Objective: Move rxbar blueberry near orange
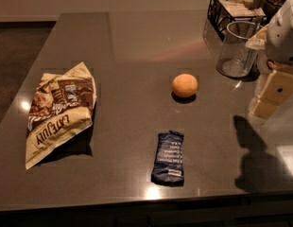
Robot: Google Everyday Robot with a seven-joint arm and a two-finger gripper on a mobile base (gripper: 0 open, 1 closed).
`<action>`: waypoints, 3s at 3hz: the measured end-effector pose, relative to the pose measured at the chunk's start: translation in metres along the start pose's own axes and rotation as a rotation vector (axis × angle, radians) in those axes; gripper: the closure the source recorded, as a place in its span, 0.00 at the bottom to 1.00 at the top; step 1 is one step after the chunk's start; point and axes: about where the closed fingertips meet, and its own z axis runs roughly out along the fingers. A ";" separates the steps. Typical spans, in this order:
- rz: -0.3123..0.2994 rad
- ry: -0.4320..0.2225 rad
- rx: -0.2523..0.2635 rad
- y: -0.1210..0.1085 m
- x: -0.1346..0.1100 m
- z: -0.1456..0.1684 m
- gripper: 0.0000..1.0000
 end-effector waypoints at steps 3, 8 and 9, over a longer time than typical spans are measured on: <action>0.090 -0.070 -0.083 0.020 -0.011 -0.005 0.00; 0.524 0.020 -0.143 0.118 -0.082 0.105 0.00; 0.550 0.044 -0.157 0.125 -0.094 0.117 0.00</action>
Offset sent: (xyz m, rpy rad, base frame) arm -0.0090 0.0115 0.0004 0.0394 0.0665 0.0362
